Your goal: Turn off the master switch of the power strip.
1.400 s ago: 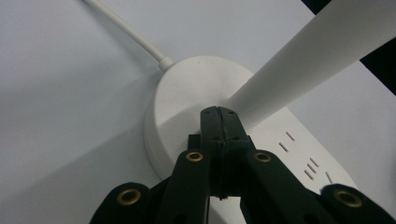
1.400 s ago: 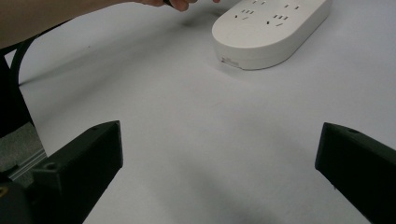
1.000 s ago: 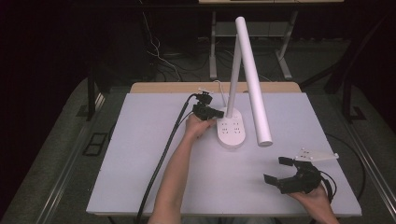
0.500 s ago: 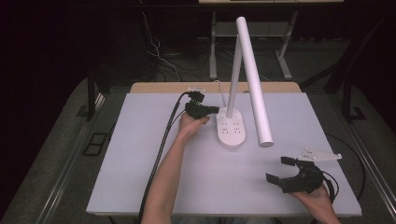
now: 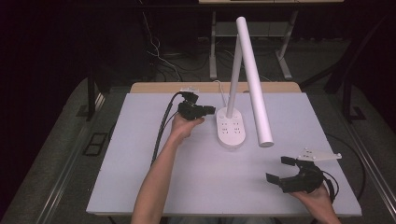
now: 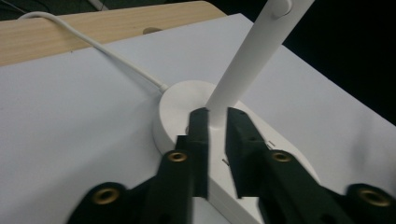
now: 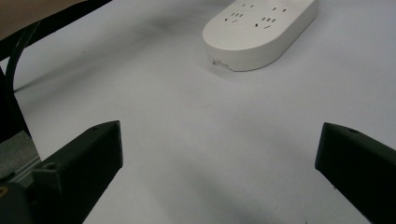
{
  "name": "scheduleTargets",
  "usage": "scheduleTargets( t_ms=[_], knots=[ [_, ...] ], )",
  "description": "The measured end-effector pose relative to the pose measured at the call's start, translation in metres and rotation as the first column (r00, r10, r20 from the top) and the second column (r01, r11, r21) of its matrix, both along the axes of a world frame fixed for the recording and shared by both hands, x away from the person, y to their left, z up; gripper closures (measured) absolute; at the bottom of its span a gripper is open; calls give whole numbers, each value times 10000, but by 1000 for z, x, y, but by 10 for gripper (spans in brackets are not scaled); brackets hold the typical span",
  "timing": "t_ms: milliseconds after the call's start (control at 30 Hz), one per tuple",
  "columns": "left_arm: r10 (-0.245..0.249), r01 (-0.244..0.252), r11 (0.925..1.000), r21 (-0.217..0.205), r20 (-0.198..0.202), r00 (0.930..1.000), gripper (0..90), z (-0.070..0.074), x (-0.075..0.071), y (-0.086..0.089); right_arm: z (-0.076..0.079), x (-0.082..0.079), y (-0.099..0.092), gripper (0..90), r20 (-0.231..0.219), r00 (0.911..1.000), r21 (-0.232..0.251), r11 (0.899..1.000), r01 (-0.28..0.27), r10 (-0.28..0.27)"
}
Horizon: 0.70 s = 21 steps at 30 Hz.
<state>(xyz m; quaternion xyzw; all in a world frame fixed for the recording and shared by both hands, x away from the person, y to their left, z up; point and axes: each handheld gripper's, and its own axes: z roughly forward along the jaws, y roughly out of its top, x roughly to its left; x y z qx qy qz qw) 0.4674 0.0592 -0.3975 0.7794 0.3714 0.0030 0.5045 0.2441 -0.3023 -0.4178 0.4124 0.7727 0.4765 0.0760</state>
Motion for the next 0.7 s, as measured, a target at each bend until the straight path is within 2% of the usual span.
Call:
scheduleTargets(
  t_ms=[133,200,367,433,533,700],
  knots=[
    [-190,187,9996,211,153,9997,512,5,-7,3,0,0,1,1,-46,10000,-4,10000,-31,31],
    [-92,88,9998,188,199,9998,414,6,-11,4,0,0,2,1,4,10000,-44,10000,-72,72],
    [-312,304,9990,313,260,9992,139,10,-22,12,-1,0,3,1,-47,9999,-58,9999,-109,109],
    [-183,171,9992,375,312,9993,106,12,-28,16,0,1,3,1,-31,9999,-73,9999,-134,133],
    [-118,106,9993,363,322,9994,0,15,-35,24,0,1,3,1,-31,9999,-71,9999,-149,149],
    [137,-146,9996,247,359,9993,0,19,-47,38,0,1,4,1,-46,9998,-68,9998,-178,178]
  ],
)
